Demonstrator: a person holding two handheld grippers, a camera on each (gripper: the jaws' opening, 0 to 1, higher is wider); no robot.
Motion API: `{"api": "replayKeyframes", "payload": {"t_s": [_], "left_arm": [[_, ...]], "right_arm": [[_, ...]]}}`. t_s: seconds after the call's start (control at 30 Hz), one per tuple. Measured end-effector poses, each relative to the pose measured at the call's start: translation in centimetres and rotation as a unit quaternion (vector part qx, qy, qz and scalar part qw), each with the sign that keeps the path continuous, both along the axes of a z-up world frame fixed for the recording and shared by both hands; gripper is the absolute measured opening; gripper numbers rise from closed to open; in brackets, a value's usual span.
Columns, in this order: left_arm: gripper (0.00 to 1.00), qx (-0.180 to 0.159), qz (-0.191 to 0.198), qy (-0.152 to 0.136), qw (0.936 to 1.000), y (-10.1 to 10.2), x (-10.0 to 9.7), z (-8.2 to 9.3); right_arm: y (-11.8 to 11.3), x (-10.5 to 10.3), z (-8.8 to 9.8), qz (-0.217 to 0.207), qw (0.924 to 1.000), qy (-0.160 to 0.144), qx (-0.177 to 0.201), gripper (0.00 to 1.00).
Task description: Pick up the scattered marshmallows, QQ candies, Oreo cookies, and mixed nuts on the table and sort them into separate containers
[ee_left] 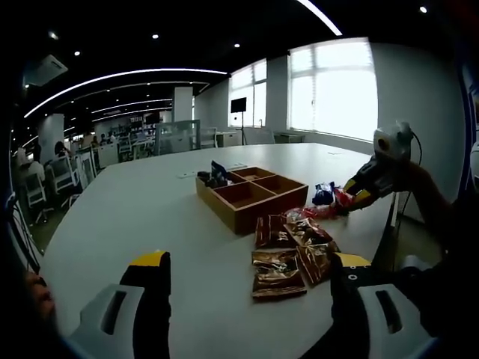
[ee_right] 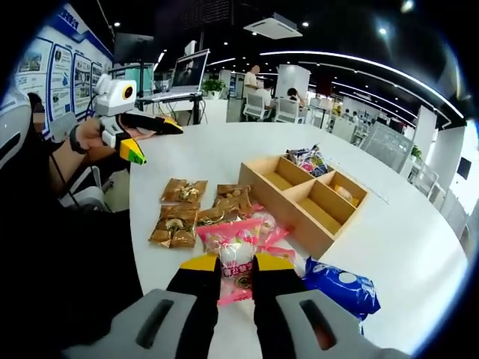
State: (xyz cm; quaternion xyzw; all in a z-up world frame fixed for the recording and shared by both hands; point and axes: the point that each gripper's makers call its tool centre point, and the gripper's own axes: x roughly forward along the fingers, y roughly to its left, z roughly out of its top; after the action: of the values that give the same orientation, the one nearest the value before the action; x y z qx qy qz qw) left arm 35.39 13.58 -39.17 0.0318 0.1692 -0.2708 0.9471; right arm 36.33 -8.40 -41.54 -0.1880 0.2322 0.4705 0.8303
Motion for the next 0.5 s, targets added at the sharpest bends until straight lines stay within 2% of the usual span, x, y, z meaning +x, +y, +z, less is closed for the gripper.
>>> {"api": "replayKeyframes", "payload": {"t_s": [0.5], "left_arm": [[0.92, -0.001, 0.001, -0.002, 1.0000, -0.1, 0.0, 0.2]], "right_arm": [[-2.0, -0.7, 2.2, -0.023, 0.9994, -0.020, 0.015, 0.12]]}}
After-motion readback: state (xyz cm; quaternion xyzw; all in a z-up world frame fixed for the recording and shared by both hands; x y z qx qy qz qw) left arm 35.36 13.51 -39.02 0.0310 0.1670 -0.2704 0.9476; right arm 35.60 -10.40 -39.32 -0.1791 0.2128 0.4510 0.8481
